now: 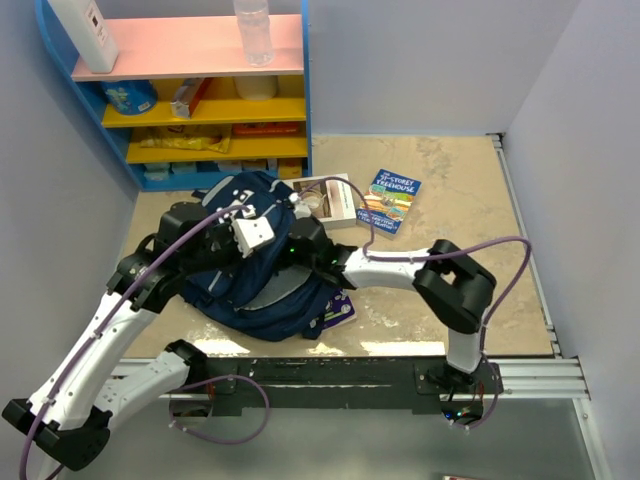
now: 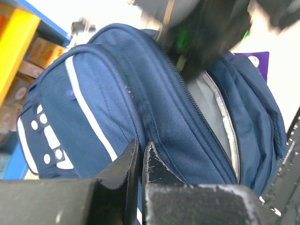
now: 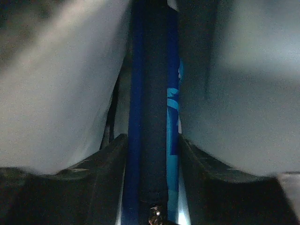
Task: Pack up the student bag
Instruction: Place the stationery in the student bag.
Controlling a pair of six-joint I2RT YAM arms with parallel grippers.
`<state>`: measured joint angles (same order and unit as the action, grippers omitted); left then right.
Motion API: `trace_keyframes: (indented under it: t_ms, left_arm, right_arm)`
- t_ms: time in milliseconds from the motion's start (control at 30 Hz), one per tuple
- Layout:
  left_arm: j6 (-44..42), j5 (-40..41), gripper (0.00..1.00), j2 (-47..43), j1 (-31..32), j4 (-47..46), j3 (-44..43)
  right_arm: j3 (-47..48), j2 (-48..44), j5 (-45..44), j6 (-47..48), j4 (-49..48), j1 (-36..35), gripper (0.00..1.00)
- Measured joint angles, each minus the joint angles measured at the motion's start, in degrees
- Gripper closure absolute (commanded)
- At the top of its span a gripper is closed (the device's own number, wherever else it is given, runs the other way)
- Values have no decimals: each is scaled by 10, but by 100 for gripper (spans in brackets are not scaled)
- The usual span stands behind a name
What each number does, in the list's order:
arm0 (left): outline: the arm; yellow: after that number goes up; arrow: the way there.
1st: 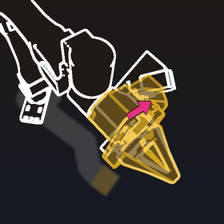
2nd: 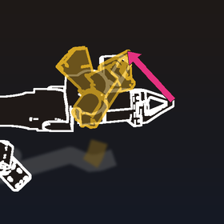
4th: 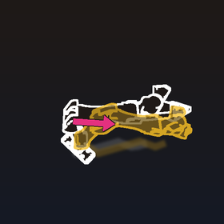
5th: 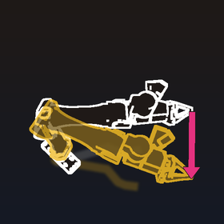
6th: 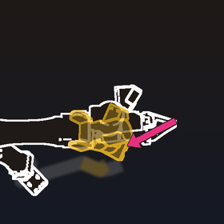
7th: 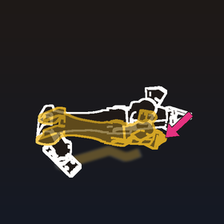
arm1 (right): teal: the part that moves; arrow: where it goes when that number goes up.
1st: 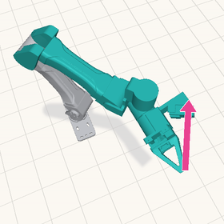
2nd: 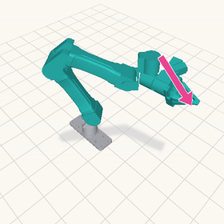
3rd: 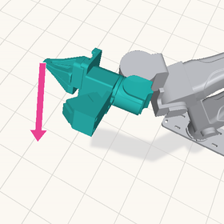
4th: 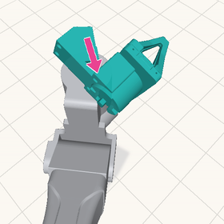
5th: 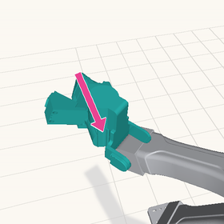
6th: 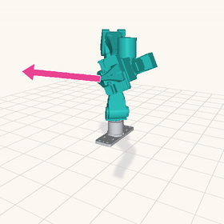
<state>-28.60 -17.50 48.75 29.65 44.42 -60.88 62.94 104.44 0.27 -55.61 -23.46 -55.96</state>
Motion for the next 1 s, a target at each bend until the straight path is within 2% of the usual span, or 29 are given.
trace_keyframes:
  t_ms: [33,100,233,500,667,800,900,1000]
  left_arm:
    - [2,-3,100,-1,0,3,0]
    - [5,0,100,-5,-2,16,0]
    - [9,-6,100,-23,-3,15,0]
    - [13,-20,100,-35,4,-30,0]
    - [27,-48,100,-33,12,-47,11]
    - [36,-38,100,-17,8,-54,27]
    - [43,-24,100,6,7,-58,40]
    - [58,-5,100,26,7,-69,54]
  right_arm:
    - [18,22,-11,4,-1,-11,29]
    - [32,37,-32,14,3,-23,23]
    - [-5,-14,-62,48,27,-25,8]
    - [-96,-214,-99,133,131,-30,18]
    - [-142,-302,-111,170,196,-50,13]
    - [-168,-407,-110,190,187,-78,12]
    - [-186,-494,-101,202,150,-78,20]
    - [-189,-532,-81,212,118,-77,26]
